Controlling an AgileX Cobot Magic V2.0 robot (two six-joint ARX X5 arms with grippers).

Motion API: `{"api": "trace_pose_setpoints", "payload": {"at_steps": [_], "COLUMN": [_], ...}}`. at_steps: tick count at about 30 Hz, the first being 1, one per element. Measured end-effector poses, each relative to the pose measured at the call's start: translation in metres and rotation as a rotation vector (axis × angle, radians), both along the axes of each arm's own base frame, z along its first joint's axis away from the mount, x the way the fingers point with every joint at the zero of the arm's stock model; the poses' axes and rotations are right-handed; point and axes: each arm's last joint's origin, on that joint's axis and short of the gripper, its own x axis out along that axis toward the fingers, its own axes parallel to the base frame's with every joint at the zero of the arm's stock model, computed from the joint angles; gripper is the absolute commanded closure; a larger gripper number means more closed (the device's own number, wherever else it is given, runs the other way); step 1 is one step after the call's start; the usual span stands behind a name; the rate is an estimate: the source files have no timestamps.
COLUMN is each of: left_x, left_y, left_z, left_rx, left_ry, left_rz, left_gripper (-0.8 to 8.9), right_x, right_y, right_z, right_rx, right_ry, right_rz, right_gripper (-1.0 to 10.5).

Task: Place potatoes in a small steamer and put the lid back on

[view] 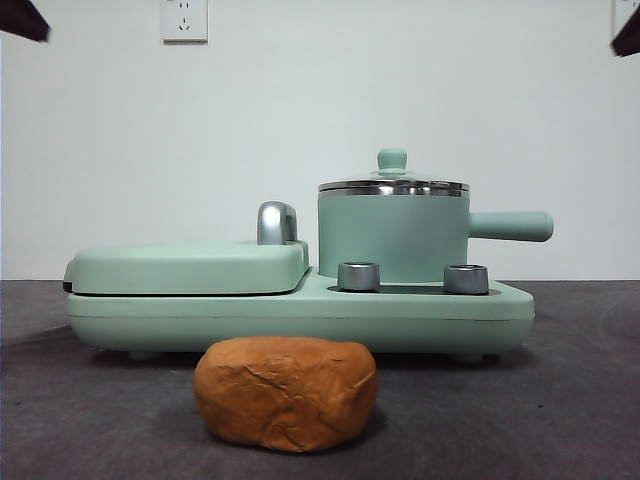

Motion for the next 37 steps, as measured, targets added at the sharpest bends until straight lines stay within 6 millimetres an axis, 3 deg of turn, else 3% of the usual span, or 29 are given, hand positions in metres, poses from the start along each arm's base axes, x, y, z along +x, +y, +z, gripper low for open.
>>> {"api": "trace_pose_setpoints", "payload": {"at_steps": [6,13,16,19,31,37], "left_x": [0.016,0.018,0.016,0.015,0.016,0.039], "left_y": [-0.017,-0.034,-0.038,-0.041,-0.054,-0.069], "left_z": [0.000,-0.006,-0.006,-0.006,0.002,0.004], "left_rx": [0.102,0.235,0.256,0.261,0.241,0.128], "left_ry": [-0.026,-0.085,-0.104,-0.111,-0.222,-0.287], "left_rz": [-0.119,-0.263,-0.298,-0.315,-0.358,-0.311], "left_gripper": [8.07,8.04,6.81,5.60,5.69,5.69], "right_x": [0.015,0.017,0.016,0.015,0.016,0.016], "right_y": [0.011,0.024,0.026,0.027,0.027,0.027], "right_z": [-0.002,-0.006,-0.006,-0.006,-0.007,-0.007], "right_rx": [-0.062,-0.162,-0.199,-0.226,-0.231,-0.215], "right_ry": [0.013,-0.032,-0.056,-0.058,-0.055,-0.046], "right_rz": [0.080,0.191,0.219,0.212,0.200,0.192], "right_gripper": [9.3,9.0,7.5,6.8,6.8,6.8]}}
